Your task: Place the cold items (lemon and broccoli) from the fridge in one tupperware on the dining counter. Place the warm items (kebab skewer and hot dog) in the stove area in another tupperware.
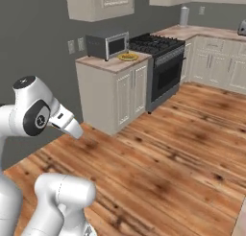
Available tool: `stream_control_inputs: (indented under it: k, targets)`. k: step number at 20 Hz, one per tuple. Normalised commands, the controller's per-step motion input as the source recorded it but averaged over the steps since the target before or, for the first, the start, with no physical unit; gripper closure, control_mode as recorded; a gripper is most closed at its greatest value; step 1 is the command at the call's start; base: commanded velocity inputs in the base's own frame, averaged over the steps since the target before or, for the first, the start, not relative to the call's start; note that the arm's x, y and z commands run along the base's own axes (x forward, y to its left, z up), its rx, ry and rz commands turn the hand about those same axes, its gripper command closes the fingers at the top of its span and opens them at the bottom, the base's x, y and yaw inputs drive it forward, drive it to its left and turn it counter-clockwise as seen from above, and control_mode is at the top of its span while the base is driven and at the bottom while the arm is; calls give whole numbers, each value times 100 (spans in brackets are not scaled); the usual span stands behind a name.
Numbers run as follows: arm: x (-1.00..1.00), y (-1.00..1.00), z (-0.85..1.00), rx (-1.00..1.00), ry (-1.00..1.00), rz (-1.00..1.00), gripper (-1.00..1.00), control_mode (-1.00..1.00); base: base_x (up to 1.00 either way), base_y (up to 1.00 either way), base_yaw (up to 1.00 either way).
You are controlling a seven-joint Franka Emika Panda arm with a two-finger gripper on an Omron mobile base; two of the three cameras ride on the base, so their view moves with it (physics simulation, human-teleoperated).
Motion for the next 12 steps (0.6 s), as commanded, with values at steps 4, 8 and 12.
stream_control_inputs:
  k: [4,8,12]
  targets:
    - [0,0,0,0,0,0,-100,100,100,2,39]
    - [0,0,0,0,0,0,-100,100,100,-4,28]
    - [0,0,0,0,0,0,-100,100,100,-20,26]
